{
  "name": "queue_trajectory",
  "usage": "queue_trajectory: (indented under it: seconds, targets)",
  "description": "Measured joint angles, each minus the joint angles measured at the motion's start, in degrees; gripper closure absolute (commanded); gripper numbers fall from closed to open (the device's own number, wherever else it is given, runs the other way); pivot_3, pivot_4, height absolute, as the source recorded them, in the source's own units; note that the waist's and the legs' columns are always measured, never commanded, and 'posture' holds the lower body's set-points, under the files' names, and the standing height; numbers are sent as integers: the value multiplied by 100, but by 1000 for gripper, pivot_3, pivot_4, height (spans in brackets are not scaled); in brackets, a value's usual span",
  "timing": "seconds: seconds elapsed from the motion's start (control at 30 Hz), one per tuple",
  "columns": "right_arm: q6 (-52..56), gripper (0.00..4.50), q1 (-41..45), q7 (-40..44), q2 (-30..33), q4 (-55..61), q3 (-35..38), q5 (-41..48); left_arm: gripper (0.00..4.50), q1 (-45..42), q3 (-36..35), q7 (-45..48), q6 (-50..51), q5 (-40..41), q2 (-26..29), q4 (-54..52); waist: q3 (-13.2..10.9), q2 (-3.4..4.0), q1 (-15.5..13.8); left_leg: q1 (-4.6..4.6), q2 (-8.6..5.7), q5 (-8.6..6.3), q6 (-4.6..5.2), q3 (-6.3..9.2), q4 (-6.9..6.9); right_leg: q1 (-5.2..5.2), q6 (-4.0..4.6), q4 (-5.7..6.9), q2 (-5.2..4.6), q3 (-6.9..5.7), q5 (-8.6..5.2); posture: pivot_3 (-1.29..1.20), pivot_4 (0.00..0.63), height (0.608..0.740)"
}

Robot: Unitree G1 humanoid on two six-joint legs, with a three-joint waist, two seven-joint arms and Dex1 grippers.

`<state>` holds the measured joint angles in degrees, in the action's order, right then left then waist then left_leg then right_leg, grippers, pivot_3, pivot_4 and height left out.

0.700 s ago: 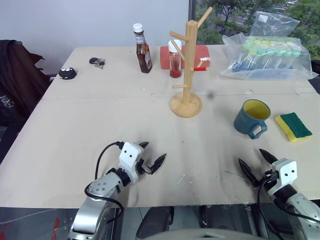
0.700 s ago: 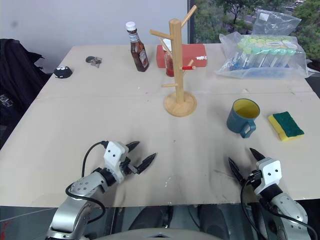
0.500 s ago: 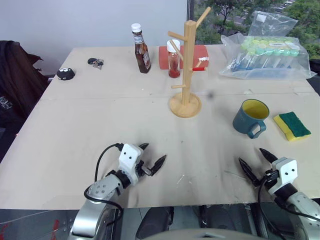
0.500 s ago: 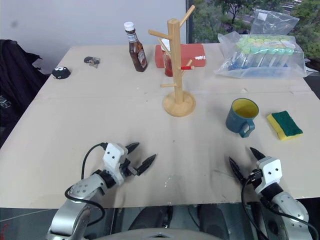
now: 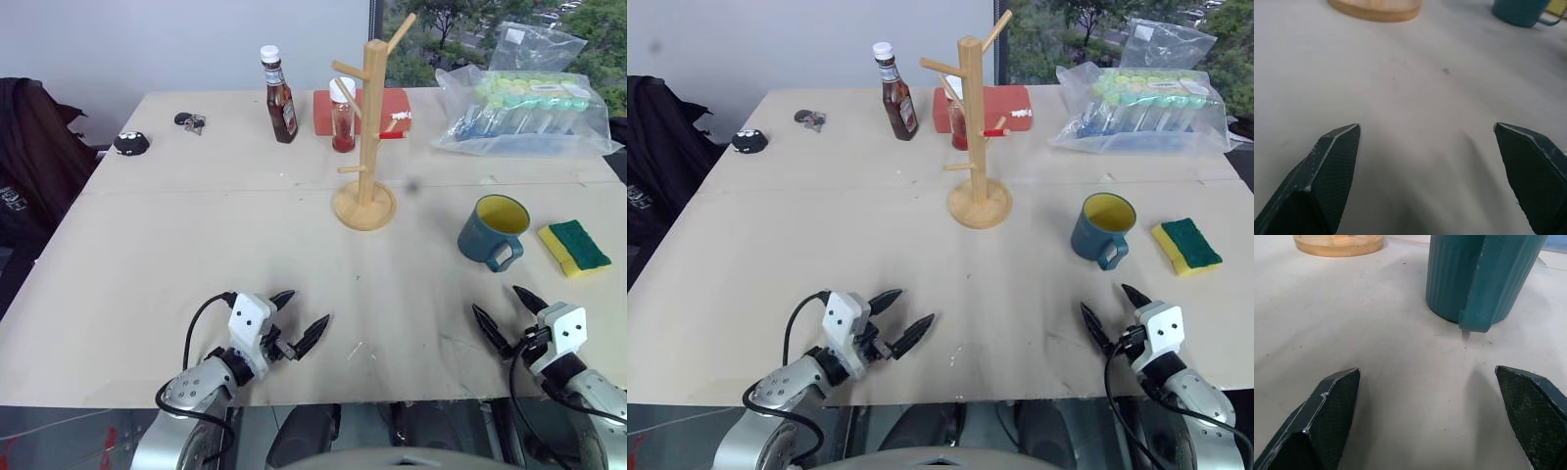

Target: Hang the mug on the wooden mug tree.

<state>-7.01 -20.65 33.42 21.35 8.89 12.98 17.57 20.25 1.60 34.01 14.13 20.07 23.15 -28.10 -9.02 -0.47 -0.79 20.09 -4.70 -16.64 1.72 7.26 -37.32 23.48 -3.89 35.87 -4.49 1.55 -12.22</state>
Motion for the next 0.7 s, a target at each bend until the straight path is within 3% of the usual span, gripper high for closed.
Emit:
queue_trajectory:
  seconds: [0.2, 0.33, 0.7]
  targets:
    - [266, 35, -29, -358, -147, 247, 1, 9, 0, 4, -45, 134, -4, 41, 121, -10, -2, 2, 0, 1, 0, 0, 0, 2, 0, 0, 0, 0, 0, -1, -1, 0, 150, 740]
    - [956, 35, 238, -1467, -617, 981, 28, -281, 0, -380, 3, 519, 47, 83, 520, -174, -2, 8, -1, 10, -1, 4, -6, 8, -1, 11, 1, 3, 14, -5, 1, 0, 150, 740]
    - [2199, 35, 530, -3153, -1403, 2276, -255, -1290, 0, -1498, 21, 1119, 745, 882, 1189, -630, -1, 14, 11, 52, -2, 22, -38, 18, 0, 55, 6, 2, 27, -11, 27, 0, 150, 740]
